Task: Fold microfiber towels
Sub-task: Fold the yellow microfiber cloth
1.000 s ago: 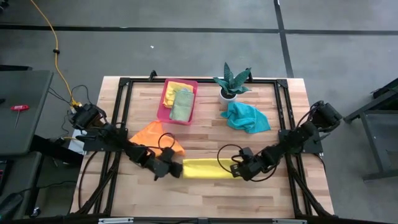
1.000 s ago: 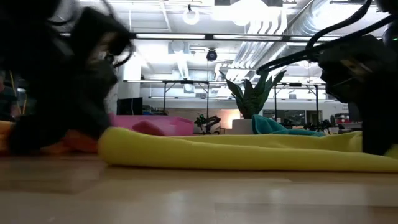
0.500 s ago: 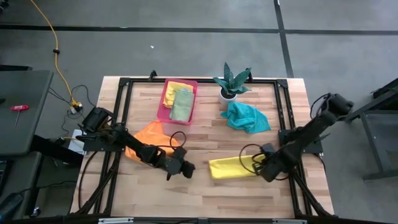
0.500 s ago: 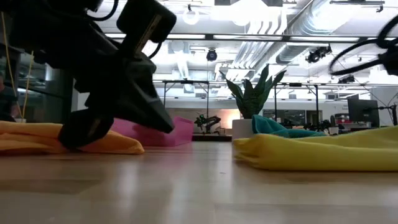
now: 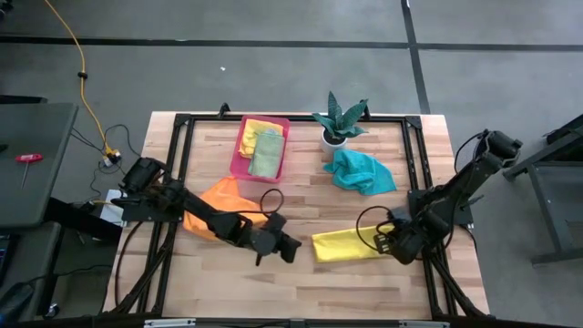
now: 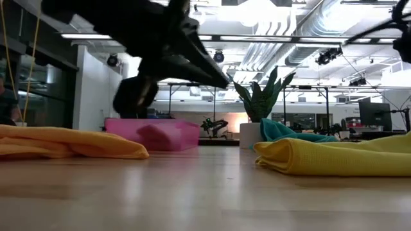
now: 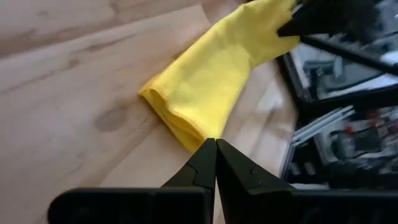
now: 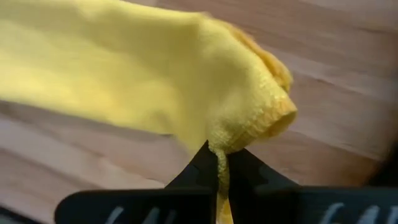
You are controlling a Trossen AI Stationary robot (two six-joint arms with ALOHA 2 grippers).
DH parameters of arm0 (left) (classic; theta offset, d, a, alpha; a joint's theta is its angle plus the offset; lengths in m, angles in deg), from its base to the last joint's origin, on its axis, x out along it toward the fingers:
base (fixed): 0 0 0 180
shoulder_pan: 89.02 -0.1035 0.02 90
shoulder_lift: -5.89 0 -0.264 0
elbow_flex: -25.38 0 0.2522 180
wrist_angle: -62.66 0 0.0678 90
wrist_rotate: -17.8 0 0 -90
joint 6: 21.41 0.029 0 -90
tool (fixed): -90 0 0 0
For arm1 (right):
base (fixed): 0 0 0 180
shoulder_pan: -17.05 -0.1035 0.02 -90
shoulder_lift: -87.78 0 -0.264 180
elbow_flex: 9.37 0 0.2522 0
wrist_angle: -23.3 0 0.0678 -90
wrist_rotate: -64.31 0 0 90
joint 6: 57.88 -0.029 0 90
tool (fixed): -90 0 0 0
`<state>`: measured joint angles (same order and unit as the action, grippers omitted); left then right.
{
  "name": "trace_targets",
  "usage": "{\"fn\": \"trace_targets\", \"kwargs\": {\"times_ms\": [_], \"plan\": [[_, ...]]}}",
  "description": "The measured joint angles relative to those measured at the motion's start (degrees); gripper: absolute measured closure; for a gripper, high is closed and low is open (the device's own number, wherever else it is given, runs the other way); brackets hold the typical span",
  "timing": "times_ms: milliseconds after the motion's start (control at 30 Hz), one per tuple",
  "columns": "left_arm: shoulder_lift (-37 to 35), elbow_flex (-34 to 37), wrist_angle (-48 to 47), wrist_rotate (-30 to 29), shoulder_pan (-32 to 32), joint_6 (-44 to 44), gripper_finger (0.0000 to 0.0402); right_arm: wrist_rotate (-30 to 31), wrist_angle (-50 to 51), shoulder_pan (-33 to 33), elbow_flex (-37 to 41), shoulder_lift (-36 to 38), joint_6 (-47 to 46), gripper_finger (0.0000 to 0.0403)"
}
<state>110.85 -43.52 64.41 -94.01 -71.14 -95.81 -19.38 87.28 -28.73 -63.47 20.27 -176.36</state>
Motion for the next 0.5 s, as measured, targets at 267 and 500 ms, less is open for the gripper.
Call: {"fn": "trace_targets", "kwargs": {"times_ms": [267,500], "plan": [[8.6,-8.6,-2.5,8.6,-2.2,5.6,0.0401,4.6,-7.2,0.1,0.0,-0.1,-0.2,0.0403],[13.5,-9.0,-1.5,10.1,-2.1,0.9,0.0401,7.2,-12.0,0.6,-0.1,-1.1,0.2,0.0403]]}}
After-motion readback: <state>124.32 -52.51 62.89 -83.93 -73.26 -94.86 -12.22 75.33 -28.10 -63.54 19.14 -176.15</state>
